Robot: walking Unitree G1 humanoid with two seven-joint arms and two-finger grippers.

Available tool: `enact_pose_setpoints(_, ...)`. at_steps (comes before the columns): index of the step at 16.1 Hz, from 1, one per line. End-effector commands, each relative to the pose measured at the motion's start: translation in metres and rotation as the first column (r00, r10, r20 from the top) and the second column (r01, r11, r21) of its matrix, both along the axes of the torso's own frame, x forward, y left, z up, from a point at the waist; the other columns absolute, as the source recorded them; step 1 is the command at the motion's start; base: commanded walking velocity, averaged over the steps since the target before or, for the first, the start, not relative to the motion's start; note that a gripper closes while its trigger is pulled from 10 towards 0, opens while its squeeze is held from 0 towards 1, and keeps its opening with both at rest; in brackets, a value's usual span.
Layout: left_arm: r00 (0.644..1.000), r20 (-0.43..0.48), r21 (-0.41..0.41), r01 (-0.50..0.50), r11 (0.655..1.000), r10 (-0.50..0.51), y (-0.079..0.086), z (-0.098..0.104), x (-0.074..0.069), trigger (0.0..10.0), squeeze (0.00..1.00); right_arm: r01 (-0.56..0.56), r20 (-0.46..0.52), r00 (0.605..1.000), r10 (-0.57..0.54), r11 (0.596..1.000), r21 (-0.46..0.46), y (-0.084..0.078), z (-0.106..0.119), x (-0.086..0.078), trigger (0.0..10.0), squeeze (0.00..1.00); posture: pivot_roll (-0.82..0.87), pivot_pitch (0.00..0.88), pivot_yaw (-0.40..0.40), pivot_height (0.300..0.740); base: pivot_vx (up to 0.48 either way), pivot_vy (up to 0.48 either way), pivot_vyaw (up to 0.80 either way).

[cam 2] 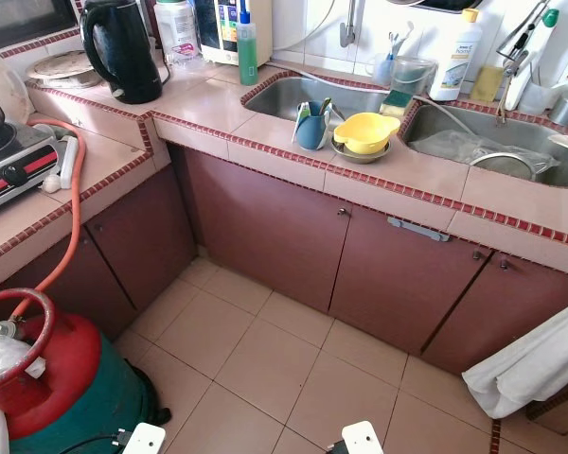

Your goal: Kitchen organization

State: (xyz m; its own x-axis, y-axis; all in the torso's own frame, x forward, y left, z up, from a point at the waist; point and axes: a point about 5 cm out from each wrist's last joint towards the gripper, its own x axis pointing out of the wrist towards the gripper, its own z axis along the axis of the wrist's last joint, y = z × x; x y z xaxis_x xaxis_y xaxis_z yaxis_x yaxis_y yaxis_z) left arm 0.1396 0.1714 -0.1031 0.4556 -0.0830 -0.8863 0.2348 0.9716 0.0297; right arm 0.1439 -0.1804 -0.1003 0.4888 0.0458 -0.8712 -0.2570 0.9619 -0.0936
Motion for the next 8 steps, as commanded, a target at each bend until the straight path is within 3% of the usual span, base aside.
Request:
enact_pose_setpoints(1, 0.992, 0.081, 0.067, 0.094, 0.993, -0.099, 0.003, 0.008, 0.017, 10.0, 0.0, 0.079, -0.017, 0.997, -0.081, 0.992, -0.096, -0.023, -0.006, -0.028, 10.0, 0.0, -0.17, 0.0, 0.091, 0.74, 0.0, 0.0, 0.0)
enact_pose_setpoints(6, 0.992, 0.081, 0.067, 0.094, 0.993, -0.099, 0.003, 0.008, 0.017, 10.0, 0.0, 0.079, -0.017, 0.997, -0.081, 0.992, -0.096, -0.023, -0.006, -0.028, 10.0, 0.0, -0.17, 0.0, 0.091, 0.74, 0.0, 0.0, 0.0)
enact_pose_setpoints(7, 0.993, 0.112, 0.015, 0.025, 1.0, -0.026, 0.002, 0.01, 0.021, 10.0, 0.0, 0.049, 0.016, 0.999, -0.048, 0.995, -0.083, -0.019, -0.002, -0.015, 10.0, 0.0, -0.13, 0.0, 0.027, 0.74, 0.0, 0.0, 0.0)
enact_pose_setpoints(8, 0.988, 0.144, -0.027, -0.058, 0.998, 0.062, 0.003, 0.012, 0.026, 10.0, 0.0, 0.055, 0.08, 0.995, -0.052, 0.998, -0.033, -0.015, 0.006, 0.008, 10.0, 0.0, -0.13, 0.0, 0.023, 0.74, 0.0, 0.0, 0.0)
